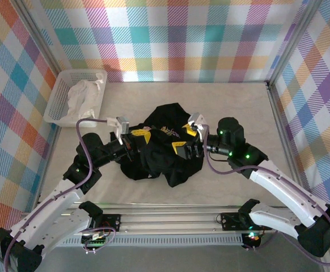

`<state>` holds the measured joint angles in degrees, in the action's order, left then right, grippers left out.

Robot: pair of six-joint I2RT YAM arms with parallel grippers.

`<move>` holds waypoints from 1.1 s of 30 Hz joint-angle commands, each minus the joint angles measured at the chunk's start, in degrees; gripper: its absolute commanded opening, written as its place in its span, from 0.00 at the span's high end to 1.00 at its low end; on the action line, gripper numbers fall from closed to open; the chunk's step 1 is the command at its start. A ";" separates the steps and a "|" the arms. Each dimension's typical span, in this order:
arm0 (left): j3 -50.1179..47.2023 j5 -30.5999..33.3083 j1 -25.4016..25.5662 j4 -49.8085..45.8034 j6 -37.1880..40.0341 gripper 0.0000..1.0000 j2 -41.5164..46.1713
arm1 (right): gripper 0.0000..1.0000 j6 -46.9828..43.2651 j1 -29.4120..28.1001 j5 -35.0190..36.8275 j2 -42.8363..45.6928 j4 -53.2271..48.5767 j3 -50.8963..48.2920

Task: Fold the inside-out t-shirt

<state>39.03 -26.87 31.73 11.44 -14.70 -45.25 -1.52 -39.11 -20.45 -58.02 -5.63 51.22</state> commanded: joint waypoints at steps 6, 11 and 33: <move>0.09 -1.87 -0.18 -0.08 2.23 1.00 0.07 | 0.29 -5.69 -2.85 -8.32 -12.96 -4.06 9.16; 0.41 5.10 -0.09 -4.35 1.07 1.00 1.25 | 0.84 -0.04 -2.67 -11.74 -15.11 -0.05 9.87; 6.49 18.46 2.37 -32.05 -14.55 0.34 3.91 | 1.00 24.19 -2.81 -3.41 -15.81 25.89 2.39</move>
<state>46.28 -5.13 33.91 -22.35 -26.11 -41.54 21.04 -41.63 -27.16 -74.13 17.26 53.89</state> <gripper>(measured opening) 0.640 0.074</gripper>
